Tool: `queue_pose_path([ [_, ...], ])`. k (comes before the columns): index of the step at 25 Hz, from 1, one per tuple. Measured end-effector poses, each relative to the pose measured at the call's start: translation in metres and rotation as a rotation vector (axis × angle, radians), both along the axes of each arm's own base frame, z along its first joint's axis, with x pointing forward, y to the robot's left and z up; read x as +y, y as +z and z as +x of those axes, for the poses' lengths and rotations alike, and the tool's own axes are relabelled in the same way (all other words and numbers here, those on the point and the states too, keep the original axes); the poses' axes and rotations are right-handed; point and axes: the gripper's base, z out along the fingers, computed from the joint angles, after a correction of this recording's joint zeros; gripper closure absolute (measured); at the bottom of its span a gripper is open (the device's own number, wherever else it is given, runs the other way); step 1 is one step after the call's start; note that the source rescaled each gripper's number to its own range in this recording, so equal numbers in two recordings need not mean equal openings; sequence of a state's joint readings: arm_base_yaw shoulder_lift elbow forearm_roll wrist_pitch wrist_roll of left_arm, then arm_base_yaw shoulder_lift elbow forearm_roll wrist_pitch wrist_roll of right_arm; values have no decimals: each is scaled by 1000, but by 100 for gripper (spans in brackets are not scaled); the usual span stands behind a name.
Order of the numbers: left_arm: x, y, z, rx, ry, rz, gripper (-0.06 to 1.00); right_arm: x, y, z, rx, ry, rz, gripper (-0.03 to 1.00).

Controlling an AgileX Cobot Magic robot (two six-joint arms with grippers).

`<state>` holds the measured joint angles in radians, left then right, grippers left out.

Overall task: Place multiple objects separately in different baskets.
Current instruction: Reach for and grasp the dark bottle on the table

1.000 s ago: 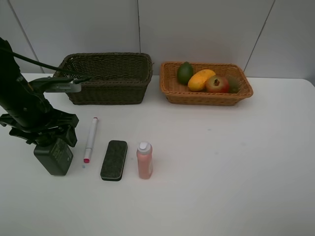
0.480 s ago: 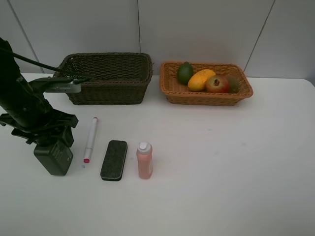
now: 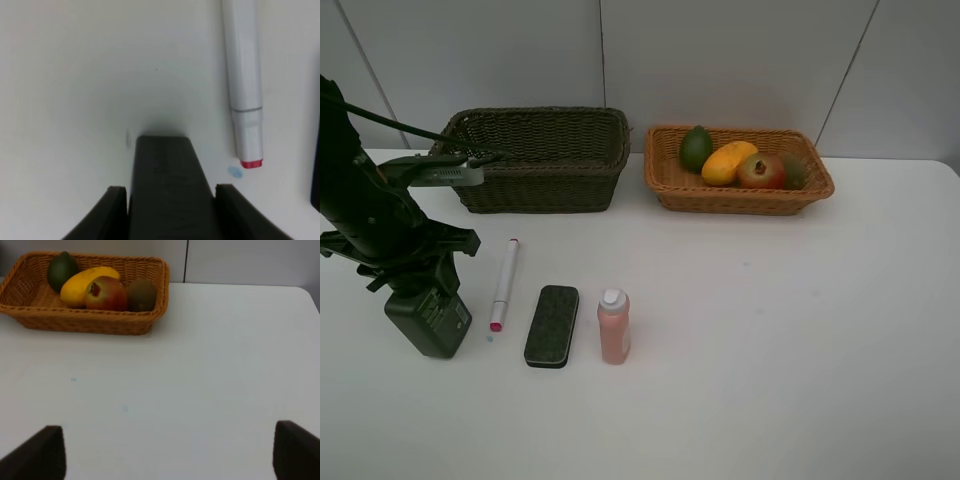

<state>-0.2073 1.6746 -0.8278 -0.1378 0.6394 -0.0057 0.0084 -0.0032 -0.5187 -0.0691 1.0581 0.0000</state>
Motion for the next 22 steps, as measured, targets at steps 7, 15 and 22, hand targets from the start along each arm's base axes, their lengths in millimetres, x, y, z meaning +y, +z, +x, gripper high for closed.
queue_pose_path([
  [7, 0, 0, 0, 1, 3, -3, 58, 0, 0, 0, 0, 0, 0, -3],
  [15, -2, 6, 3, 43, 0, -7, 58, 0, 0, 0, 0, 0, 0, -3],
  [22, -6, 32, 18, 60, -16, -16, 58, 0, 0, 0, 0, 0, 0, -3],
])
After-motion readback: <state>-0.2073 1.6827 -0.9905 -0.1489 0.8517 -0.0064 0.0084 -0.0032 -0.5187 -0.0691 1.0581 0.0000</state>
